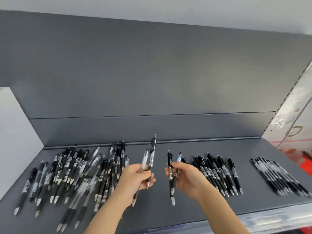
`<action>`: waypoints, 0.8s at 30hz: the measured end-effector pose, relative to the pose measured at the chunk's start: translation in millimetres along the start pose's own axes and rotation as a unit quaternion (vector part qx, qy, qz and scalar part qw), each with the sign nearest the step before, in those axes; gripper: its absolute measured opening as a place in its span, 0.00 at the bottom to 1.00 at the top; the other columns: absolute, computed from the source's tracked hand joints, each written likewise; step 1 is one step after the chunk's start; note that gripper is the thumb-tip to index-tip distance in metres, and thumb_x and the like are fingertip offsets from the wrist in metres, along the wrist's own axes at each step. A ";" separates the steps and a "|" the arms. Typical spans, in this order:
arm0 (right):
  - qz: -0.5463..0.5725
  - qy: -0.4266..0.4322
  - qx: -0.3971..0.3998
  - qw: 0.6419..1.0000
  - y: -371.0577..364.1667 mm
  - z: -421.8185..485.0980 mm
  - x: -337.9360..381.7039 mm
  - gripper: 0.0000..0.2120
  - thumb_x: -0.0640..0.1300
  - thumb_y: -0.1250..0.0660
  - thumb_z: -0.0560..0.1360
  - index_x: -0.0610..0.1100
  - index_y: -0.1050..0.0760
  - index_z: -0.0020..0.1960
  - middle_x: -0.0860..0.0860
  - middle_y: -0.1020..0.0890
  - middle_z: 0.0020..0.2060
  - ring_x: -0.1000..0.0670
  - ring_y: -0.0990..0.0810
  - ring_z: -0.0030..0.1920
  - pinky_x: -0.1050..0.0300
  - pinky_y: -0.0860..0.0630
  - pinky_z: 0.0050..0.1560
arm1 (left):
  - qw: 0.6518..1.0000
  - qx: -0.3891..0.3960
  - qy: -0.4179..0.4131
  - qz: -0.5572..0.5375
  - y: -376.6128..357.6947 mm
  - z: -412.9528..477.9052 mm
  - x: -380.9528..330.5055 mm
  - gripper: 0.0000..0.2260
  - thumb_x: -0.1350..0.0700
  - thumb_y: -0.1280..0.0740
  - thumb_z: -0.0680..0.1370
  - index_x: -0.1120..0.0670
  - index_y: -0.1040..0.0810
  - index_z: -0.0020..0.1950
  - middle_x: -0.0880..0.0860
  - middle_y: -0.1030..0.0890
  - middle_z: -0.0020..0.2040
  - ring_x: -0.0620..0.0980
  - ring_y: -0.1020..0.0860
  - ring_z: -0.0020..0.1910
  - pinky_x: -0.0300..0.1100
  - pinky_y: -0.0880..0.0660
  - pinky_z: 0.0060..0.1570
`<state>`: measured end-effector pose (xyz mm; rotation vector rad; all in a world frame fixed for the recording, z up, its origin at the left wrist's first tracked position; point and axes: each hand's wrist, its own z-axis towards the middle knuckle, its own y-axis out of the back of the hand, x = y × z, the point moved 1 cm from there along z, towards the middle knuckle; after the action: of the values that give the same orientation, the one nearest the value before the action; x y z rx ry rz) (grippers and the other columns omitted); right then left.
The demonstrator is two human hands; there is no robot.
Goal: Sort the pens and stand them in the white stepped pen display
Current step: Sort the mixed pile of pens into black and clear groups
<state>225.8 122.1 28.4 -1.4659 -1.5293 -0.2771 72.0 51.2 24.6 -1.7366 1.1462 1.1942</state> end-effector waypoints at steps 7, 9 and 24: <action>-0.067 0.001 -0.004 0.998 85.7 -11.4 39.9 0.05 0.35 0.40 0.76 0.37 0.26 0.44 0.46 0.18 0.29 0.51 0.21 0.27 0.61 0.25 0.29 | 0.996 -0.022 0.020 0.081 -78.6 10.8 14.1 0.06 0.70 0.38 0.75 0.65 0.25 0.40 0.60 0.21 0.35 0.54 0.20 0.32 0.42 0.20 0.33; -0.100 0.016 -0.030 0.994 113.3 -12.2 52.4 0.04 0.35 0.39 0.75 0.38 0.27 0.43 0.46 0.19 0.28 0.50 0.21 0.30 0.63 0.27 0.25 | 0.992 -0.052 0.029 0.112 -95.3 19.4 23.0 0.07 0.70 0.37 0.75 0.63 0.27 0.37 0.60 0.23 0.35 0.55 0.20 0.31 0.42 0.20 0.32; -0.410 0.028 -0.127 0.903 133.7 35.8 59.6 0.11 0.35 0.36 0.74 0.38 0.32 0.34 0.43 0.24 0.30 0.46 0.21 0.29 0.55 0.19 0.30 | 0.959 -0.075 0.112 0.250 -144.1 40.4 40.8 0.08 0.58 0.37 0.79 0.63 0.25 0.49 0.58 0.23 0.35 0.51 0.24 0.26 0.41 0.22 0.26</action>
<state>335.8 219.9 -4.0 -0.8998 -2.0538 -1.0373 201.9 125.9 -15.6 -1.7837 1.7463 1.4320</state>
